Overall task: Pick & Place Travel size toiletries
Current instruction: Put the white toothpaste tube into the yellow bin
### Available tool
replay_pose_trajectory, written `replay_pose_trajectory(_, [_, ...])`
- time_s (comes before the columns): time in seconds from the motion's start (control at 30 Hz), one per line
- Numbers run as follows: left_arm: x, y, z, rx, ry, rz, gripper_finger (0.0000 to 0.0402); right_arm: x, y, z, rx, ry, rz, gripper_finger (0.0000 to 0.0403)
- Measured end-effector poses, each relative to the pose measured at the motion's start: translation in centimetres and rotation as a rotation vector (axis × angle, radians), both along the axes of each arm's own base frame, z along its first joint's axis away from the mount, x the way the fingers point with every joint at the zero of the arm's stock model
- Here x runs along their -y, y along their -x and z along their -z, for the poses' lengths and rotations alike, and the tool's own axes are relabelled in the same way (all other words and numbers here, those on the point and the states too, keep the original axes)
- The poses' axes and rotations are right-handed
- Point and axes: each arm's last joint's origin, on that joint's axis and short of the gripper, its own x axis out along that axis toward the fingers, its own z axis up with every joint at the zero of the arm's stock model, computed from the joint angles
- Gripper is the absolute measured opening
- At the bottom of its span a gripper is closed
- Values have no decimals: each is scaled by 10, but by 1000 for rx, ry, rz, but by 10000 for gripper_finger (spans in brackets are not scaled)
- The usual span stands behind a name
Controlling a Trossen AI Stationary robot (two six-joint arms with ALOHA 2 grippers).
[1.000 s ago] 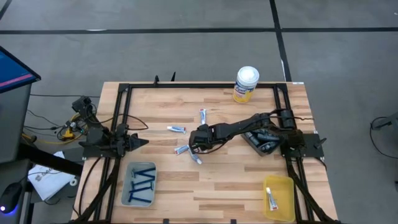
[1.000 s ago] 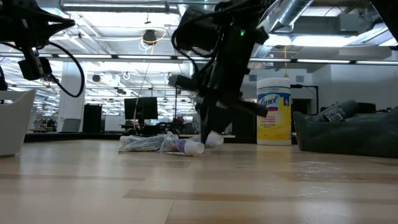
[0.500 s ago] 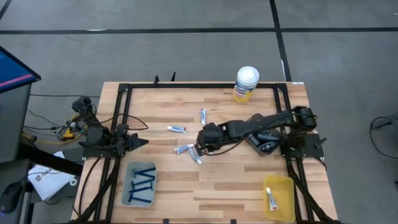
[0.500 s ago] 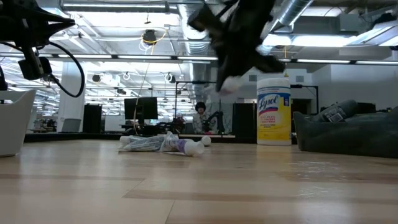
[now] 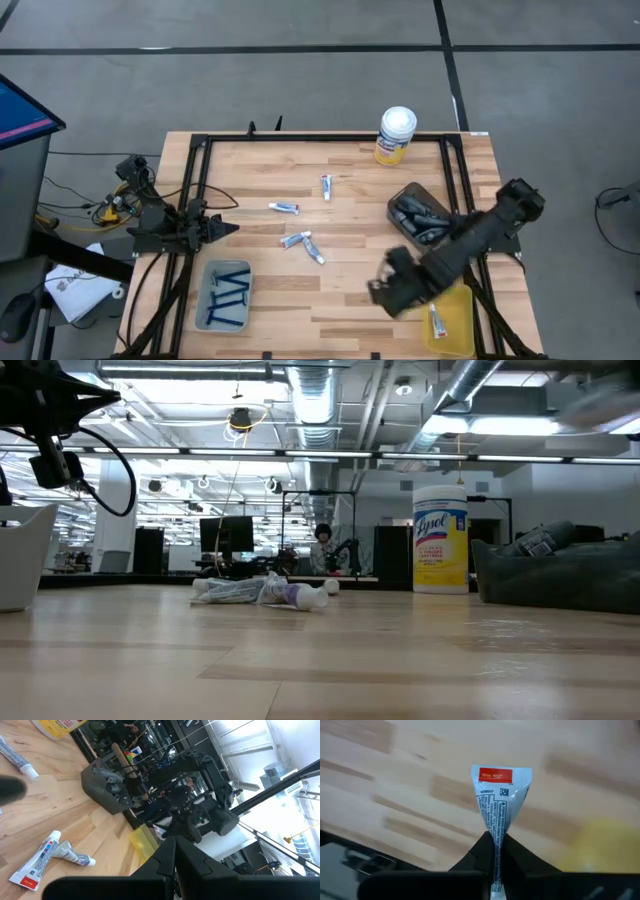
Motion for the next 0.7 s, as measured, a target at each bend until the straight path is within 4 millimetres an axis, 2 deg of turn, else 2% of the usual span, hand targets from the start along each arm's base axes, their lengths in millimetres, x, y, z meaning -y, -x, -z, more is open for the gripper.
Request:
replay_pose_trajectory(0.13, [0,0,0,0,0,0,1,-32,36,0,-59,-24,126,18])
replay_pose_trajectory(0.3, [0,0,0,0,0,0,1,-57,67,3,-240,-103,44,17])
replay_pose_trajectory(0.57, [0,0,0,0,0,0,1,-61,98,3,-449,-57,-5,19])
replay_pose_trajectory(0.7, [0,0,0,0,0,0,1,-60,100,2,-471,-40,-5,25])
